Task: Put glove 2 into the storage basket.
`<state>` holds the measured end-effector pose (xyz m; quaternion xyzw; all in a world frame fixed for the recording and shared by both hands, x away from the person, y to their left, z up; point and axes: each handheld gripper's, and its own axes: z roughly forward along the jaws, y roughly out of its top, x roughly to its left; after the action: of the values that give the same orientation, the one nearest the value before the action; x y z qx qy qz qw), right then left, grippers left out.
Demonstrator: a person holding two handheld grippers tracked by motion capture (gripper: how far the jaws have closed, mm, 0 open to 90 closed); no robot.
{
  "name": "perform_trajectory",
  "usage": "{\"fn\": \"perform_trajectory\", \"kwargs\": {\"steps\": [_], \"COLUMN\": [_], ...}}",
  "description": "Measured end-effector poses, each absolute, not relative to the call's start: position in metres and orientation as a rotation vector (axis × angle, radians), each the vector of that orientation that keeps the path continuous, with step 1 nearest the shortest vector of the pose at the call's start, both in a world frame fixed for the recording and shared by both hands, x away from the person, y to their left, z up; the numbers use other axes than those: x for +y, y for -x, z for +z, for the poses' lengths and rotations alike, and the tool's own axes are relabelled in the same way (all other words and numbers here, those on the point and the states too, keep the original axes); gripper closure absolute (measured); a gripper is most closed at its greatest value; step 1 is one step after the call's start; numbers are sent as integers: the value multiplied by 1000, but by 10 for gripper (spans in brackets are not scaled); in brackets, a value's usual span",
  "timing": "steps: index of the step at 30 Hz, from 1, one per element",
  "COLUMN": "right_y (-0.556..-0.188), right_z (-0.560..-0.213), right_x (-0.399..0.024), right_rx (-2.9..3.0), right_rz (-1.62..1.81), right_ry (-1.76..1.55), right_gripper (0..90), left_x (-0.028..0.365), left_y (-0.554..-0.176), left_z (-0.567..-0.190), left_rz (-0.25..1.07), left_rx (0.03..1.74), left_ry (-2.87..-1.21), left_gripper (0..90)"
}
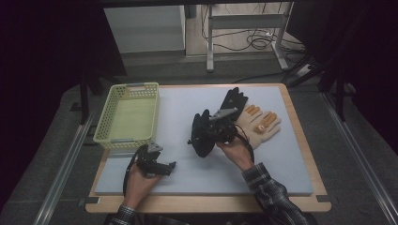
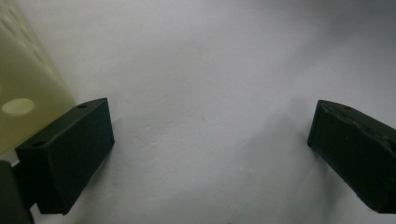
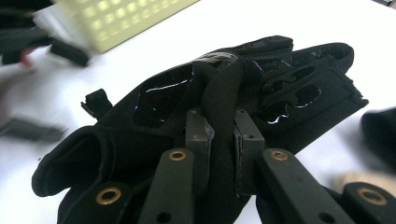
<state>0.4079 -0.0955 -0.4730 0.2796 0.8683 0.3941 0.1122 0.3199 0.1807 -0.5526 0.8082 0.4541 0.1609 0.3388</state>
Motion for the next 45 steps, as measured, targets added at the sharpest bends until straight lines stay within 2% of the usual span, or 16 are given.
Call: {"fn": "perform_trajectory", "kwargs": {"steps": [3, 9, 11, 14, 18, 24, 35, 45], "right_y": [-381, -364, -363, -362, -362, -366, -384, -424], "right_z": [-478, -496, -505, -514, -510, -497, -496, -481], "right_x": [-103, -111, -114, -117, -126, -135, -148, -160], "right_rx": [2548, 2540, 2546, 2570, 2556, 2520, 2508, 2407], "right_rz": [1151, 1129, 1120, 1102, 1167, 1166, 1157, 1145], "right_ry": [-824, -837, -850, -865, -885, -868, -894, -967], "right_gripper": [785, 761, 707, 562, 480, 469, 497, 476], "left_x": [181, 180, 181, 181, 181, 181, 181, 181], "left_y": [-320, -320, -320, -320, -320, -320, -320, -320], "left_z": [-553, -553, -553, -553, -553, -553, -553, -553], "left_rz": [420, 417, 417, 417, 417, 417, 416, 415], "left_rx": [1182, 1185, 1182, 1182, 1183, 1183, 1182, 1182], "left_ry": [-2105, -2102, -2107, -2107, -2107, -2106, -2107, -2107], "left_gripper": [6, 6, 6, 6, 6, 6, 6, 6]}}
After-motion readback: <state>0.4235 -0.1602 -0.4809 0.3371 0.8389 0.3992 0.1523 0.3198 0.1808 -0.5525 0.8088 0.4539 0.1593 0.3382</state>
